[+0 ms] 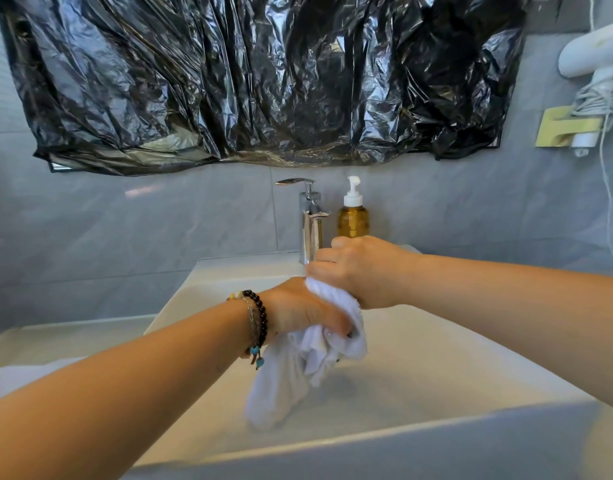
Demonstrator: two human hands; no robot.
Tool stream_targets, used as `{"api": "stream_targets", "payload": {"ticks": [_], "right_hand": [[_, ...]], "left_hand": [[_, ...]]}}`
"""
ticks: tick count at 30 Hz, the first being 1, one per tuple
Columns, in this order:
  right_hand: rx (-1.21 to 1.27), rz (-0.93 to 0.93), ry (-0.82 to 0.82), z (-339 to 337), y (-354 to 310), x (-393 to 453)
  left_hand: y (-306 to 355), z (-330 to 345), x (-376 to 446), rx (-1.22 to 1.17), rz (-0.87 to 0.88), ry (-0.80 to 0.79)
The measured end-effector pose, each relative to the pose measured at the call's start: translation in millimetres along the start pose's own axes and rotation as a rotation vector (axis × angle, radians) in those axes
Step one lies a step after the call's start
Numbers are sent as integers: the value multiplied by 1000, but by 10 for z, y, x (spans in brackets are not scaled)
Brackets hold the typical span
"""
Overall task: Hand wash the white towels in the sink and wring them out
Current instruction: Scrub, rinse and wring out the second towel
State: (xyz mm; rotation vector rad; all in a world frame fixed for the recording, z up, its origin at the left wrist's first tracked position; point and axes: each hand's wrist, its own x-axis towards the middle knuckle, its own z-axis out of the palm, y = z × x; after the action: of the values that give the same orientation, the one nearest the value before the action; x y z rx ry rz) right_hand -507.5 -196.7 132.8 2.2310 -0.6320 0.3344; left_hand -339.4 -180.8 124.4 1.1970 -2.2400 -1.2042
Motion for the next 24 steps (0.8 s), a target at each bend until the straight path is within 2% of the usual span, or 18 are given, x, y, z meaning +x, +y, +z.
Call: {"api": "stream_targets", "payload": {"ticks": [4,7,8,11,15,18,20,22,24], "right_hand": [[-81,66,-119,7,-55,150],[-145,144,-454,-81,-129,289],[-146,172,-513,-92,-148,322],[-134,242,-577,-85,-209,434],[-208,245,-769,-273,-238,607],[-223,283,-733,-382,-142,710],[-162,327,-647,-437,-21,732],[41,415,-521,-492,76,664],[286,556,-290,-519,71,506]], "left_hand": [[-3,111,95,186,-47,158],[-64,190,158,149,-128,266],[-78,214,161,132,-139,278],[-90,235,128,164,-102,298],[-72,190,61,174,-33,369],[11,76,64,136,-18,424],[54,-4,83,31,0,531],[62,-53,107,-138,13,606],[54,-60,87,-286,16,605]]}}
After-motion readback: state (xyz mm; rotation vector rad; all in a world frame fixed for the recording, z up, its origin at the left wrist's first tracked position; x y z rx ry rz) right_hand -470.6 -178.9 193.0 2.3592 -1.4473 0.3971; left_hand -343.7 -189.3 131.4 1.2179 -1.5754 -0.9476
